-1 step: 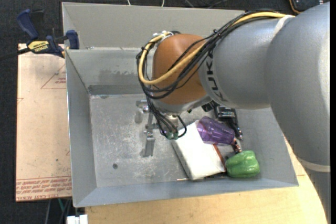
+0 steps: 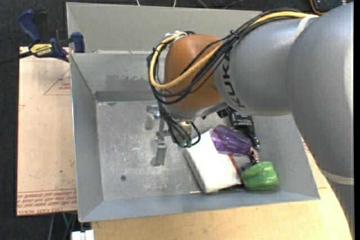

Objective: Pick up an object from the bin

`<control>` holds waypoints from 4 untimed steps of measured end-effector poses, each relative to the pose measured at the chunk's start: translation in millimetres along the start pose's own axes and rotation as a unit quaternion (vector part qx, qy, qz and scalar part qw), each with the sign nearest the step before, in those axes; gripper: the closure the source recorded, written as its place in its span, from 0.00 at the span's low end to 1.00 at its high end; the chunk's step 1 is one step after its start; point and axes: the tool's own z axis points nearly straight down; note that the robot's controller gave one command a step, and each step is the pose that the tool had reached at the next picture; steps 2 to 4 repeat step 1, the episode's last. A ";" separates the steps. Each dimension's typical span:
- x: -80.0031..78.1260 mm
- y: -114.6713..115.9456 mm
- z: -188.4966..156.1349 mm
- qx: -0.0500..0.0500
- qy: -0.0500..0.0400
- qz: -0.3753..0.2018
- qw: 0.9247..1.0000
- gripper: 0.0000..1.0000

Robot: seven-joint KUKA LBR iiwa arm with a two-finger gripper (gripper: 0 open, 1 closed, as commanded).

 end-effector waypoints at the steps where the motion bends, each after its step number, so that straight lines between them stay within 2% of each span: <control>1: -27.7 -25.4 -111.5 0.000 0.000 0.007 1.000 1.00; 4: -27.7 -25.4 -111.5 0.000 0.000 0.007 1.000 1.00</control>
Offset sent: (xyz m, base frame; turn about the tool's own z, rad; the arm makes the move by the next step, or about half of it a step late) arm 0.0000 0.0000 0.0000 0.0000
